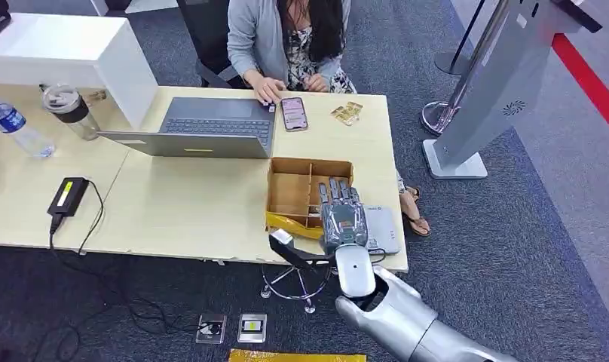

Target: Pass the card to the sensor for recognition and then transmit it.

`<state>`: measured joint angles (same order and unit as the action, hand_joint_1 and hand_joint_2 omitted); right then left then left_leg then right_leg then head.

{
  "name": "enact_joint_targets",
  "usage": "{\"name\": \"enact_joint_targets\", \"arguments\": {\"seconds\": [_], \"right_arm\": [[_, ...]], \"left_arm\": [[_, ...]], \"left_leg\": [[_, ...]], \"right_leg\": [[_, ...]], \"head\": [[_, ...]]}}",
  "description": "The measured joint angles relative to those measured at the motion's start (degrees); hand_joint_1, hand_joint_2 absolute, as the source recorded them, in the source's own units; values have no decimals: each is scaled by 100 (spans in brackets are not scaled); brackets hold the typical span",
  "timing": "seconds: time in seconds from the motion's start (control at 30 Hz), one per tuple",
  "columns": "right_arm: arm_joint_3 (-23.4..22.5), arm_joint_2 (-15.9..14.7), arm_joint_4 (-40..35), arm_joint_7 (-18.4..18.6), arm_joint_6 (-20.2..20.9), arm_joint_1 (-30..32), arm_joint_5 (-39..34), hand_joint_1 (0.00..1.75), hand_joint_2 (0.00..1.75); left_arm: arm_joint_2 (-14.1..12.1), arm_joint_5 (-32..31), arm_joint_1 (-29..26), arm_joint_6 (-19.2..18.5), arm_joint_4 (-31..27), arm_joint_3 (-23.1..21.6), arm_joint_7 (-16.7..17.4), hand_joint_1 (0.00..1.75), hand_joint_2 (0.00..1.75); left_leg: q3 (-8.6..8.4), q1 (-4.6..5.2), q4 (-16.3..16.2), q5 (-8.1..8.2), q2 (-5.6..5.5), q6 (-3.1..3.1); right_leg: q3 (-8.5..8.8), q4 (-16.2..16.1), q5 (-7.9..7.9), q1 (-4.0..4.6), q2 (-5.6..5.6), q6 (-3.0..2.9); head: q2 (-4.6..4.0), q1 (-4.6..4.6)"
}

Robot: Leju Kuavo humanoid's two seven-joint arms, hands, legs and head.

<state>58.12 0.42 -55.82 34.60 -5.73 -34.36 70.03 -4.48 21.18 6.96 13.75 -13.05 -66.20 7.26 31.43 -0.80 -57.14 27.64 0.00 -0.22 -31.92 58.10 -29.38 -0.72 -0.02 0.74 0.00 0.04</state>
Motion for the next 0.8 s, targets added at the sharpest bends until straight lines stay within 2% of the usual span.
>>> {"name": "enact_joint_targets", "arguments": {"seconds": [0.3, 0.8], "right_arm": [[-252, -70, 7, 0, -118, -68, -300, 0, 175], [-335, -125, 186, -175, -348, -58, -689, 0, 175]], "left_arm": [[0, 0, -1, 2, 0, -2, 17, 0, 0], [0, -2, 0, 52, 0, -2, 17, 0, 0]], "left_leg": [[-1, 0, 0, 0, 0, 0], [0, 0, 0, 0, 1, 0]], "right_leg": [[0, 0, 0, 0, 0, 0], [0, 0, 0, 0, 0, 0]], "head": [[0, -2], [0, 0]]}}
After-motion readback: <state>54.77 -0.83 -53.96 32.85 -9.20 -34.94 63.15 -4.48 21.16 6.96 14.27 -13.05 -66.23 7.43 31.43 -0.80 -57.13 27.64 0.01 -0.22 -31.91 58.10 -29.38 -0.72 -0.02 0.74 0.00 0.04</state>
